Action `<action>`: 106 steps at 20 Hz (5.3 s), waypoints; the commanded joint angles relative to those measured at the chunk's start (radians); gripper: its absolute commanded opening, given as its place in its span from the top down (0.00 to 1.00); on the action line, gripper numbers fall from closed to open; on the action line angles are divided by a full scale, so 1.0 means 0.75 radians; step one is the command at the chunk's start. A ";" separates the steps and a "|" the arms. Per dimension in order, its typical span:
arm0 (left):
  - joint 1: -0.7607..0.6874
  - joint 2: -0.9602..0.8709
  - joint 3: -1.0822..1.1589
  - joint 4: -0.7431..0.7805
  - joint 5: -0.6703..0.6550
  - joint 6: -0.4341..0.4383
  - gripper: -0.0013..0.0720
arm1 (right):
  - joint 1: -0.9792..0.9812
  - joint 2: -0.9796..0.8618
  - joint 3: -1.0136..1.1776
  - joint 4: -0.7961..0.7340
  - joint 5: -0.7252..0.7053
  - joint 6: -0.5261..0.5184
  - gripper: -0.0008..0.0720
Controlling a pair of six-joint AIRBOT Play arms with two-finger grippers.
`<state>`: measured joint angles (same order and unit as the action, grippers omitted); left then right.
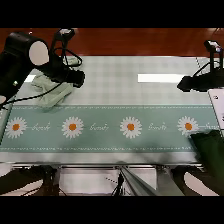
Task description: Fold the shirts.
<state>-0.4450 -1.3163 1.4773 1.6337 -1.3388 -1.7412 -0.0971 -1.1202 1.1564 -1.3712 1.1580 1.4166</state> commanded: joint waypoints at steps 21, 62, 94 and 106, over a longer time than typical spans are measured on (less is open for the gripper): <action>0.434 -0.148 -0.001 0.278 0.515 -0.172 0.00 | 0.001 -0.001 -0.001 0.034 -0.151 0.005 0.27; -0.503 0.312 0.457 -0.025 0.272 -0.094 0.94 | 0.001 0.248 -0.001 -0.404 0.339 -0.009 0.27; 0.519 0.184 -0.799 -0.983 0.119 0.442 0.14 | 0.001 0.148 -0.001 -0.414 0.236 0.006 0.16; 0.522 -0.126 -1.036 -1.483 0.207 0.705 0.17 | 0.001 0.068 -0.002 -0.408 0.232 0.006 0.16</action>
<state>0.0025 -1.3540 0.7132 0.5777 -1.2205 -1.2396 -0.0971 -1.0657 1.1557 -1.6783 1.3270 1.4208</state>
